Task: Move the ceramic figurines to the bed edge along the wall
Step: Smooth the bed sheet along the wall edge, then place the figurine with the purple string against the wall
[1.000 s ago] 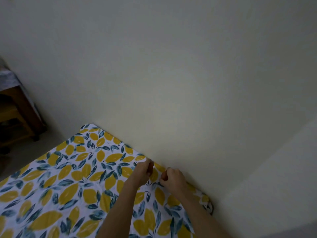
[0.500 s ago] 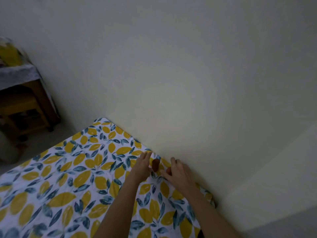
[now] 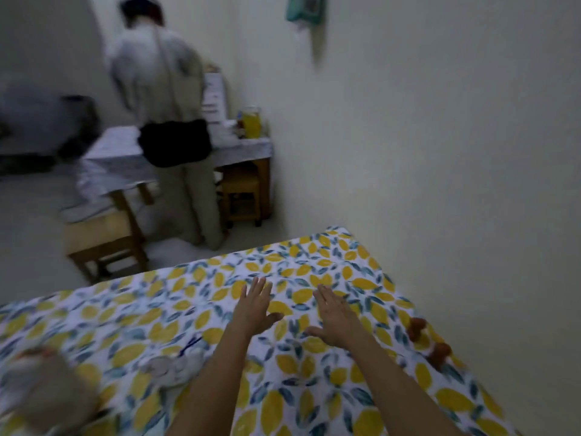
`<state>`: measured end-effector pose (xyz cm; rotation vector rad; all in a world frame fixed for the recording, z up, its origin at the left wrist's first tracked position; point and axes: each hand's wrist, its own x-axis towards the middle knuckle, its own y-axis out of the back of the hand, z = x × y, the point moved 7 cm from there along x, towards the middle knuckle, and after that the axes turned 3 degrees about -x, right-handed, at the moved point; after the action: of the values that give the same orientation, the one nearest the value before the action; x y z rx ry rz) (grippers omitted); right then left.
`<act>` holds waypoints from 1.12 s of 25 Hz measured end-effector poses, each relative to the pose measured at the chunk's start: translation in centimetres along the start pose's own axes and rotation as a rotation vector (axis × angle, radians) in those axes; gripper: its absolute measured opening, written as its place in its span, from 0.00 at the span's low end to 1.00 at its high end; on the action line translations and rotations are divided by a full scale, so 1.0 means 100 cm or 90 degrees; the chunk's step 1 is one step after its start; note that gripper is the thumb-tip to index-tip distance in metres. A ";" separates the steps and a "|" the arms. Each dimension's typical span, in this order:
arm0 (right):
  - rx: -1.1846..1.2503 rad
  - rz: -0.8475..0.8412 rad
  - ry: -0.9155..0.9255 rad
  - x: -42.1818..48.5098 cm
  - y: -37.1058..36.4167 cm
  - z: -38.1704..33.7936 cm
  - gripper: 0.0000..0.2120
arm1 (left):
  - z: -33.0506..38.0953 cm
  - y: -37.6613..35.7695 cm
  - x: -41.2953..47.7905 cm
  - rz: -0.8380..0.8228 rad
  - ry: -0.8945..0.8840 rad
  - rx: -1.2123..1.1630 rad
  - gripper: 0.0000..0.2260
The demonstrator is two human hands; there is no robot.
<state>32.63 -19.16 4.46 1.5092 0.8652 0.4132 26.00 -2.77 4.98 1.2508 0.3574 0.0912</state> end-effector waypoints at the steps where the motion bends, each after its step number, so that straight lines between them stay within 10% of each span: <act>1: -0.008 -0.014 0.038 0.010 -0.002 -0.026 0.45 | -0.026 0.010 -0.017 0.020 0.031 -0.011 0.45; 9: -0.058 -0.060 0.233 0.048 -0.052 -0.177 0.44 | -0.178 -0.009 -0.132 -0.003 0.240 -0.047 0.44; 18: -0.013 -0.061 0.152 0.061 -0.097 -0.194 0.15 | -0.208 -0.021 -0.113 -0.010 0.211 -0.130 0.23; 28: 0.140 0.048 -0.181 0.049 -0.019 0.031 0.13 | -0.053 0.022 0.062 -0.076 -0.040 -0.076 0.19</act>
<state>37.52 -17.92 0.96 1.7582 0.6457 0.1544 30.43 4.35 4.26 1.1096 0.3669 -0.0281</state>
